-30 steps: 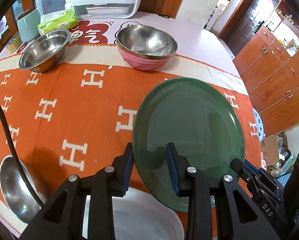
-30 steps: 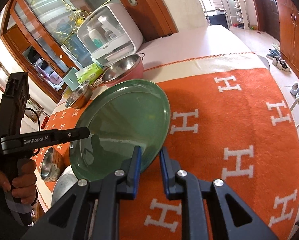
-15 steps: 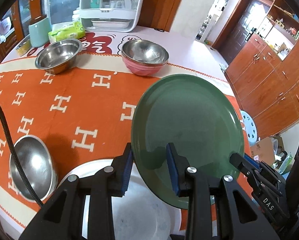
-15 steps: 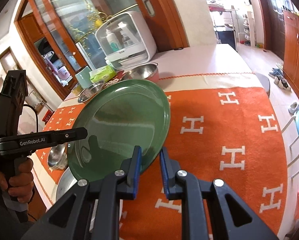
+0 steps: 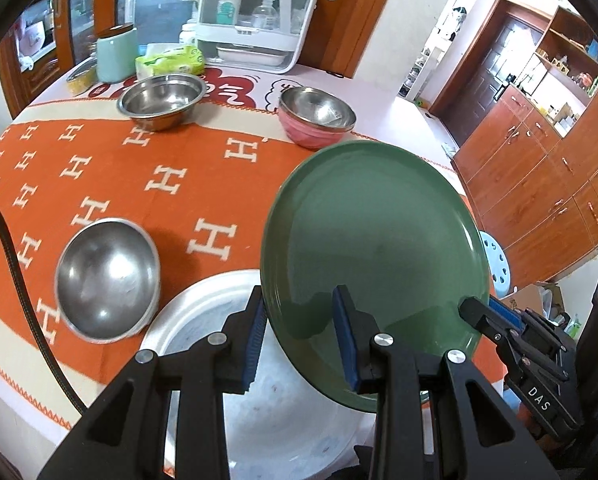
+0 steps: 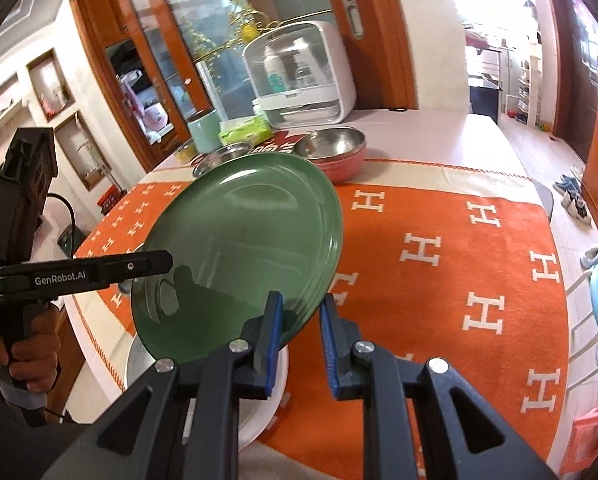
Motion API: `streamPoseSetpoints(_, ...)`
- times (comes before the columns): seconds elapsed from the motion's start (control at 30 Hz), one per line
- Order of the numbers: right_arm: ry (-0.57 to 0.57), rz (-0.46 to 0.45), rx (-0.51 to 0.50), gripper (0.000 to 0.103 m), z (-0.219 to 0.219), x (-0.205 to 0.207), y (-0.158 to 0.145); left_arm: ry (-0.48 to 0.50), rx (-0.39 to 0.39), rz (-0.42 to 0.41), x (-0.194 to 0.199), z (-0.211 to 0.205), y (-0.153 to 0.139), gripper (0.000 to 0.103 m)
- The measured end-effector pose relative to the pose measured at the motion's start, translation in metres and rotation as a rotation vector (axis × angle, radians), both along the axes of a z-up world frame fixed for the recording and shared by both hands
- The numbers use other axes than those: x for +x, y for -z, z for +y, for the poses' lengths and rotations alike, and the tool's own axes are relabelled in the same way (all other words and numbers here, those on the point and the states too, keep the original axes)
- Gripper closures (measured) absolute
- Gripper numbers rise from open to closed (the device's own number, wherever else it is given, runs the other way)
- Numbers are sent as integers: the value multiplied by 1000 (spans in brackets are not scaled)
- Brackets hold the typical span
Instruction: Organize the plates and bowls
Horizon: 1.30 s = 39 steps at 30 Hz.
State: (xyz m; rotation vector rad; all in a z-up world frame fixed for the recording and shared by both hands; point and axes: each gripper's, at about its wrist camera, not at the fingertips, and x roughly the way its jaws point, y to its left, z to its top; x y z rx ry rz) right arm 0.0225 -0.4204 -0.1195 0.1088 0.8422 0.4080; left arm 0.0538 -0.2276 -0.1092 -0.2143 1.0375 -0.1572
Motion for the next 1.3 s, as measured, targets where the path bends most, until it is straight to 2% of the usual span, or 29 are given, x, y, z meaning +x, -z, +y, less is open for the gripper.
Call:
streamPoseSetpoints(0.27, -56, -7, -67, 85, 27, -16, -5, -17, 3, 18, -25, 25, 2, 72)
streamPoseSetpoints(0.67, -104, 66, -104, 84, 57, -44, 9, -19, 25, 93, -59, 49, 19, 72)
streamPoseSetpoints(1.13, -157, 178, -199, 80, 74, -56, 37, -9, 80, 208, -68, 49, 51, 72)
streamPoseSetpoints(1.3, -196, 191, -257, 74, 82, -58, 46, -27, 99, 231, -67, 50, 58, 72)
